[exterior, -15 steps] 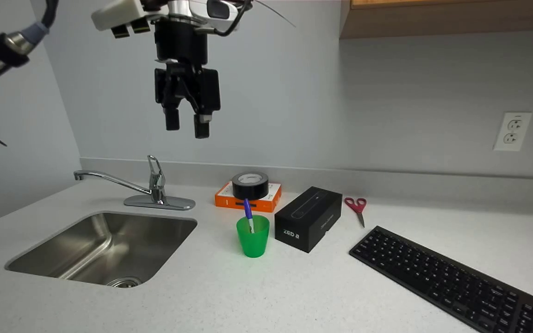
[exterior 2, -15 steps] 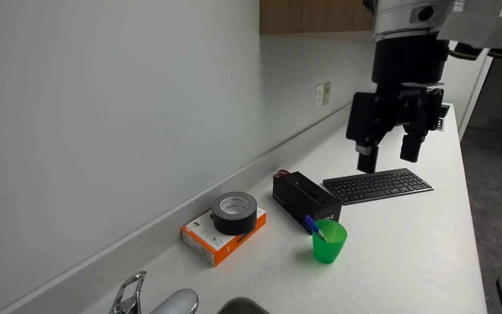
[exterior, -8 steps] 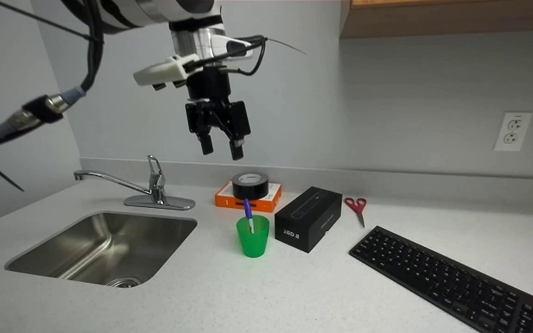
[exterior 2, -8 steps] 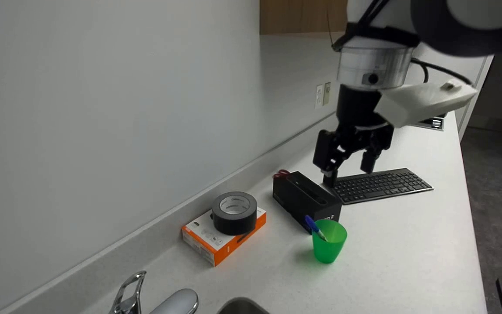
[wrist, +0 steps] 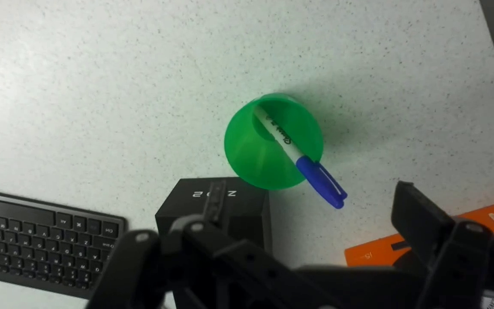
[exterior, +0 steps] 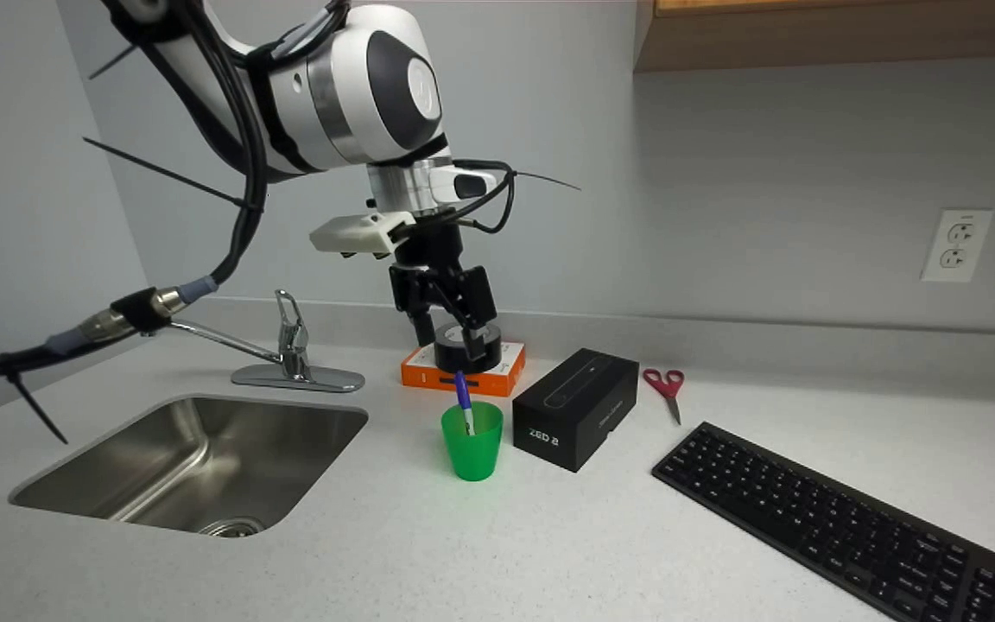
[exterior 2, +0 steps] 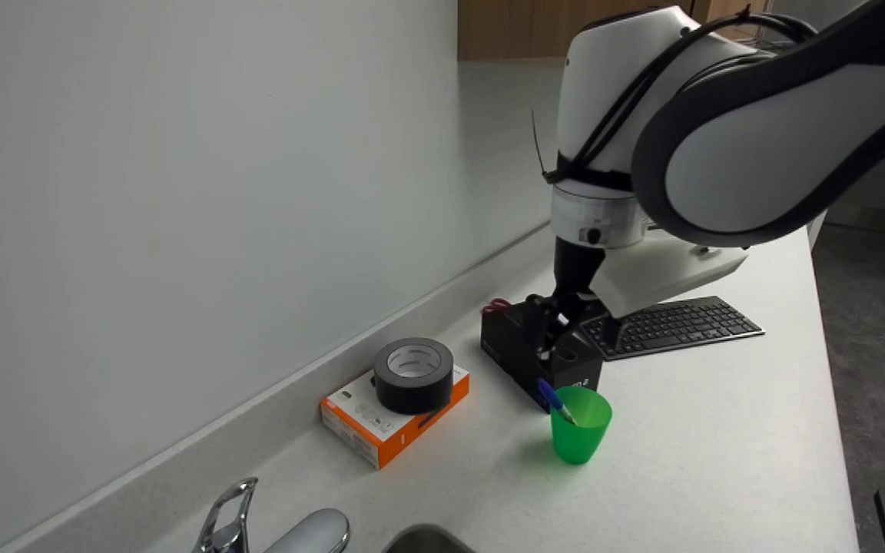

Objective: Remove the pen from the green cup then put it on the table

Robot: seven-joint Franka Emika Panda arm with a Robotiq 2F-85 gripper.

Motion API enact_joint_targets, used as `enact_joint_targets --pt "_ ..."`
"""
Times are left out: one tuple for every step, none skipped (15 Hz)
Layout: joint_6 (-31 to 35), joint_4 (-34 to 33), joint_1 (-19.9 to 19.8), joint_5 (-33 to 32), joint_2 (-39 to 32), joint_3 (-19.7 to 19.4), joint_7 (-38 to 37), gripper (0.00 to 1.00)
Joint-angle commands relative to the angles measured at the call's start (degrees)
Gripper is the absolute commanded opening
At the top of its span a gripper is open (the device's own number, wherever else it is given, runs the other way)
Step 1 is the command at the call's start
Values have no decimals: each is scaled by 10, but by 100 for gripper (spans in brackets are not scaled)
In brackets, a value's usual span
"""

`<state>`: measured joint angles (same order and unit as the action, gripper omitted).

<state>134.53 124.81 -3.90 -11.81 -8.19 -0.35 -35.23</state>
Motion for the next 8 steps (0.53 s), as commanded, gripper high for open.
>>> enact_joint_targets --pt "-1 -3 17 4 -1 -17 2 100" --pt "-1 -4 17 4 -1 -17 2 100" --pt "3 -11 19 -3 -9 -20 -11 100" --pt "-1 -19 21 -6 -21 -21 -16 100" --pt "0 -25 25 -13 -32 -25 -28 100" --pt "1 -32 28 -17 -44 -27 -36 100" --pt "2 -38 32 -20 -54 -31 -45 100" --pt "2 -45 36 -22 -66 -34 -52 100"
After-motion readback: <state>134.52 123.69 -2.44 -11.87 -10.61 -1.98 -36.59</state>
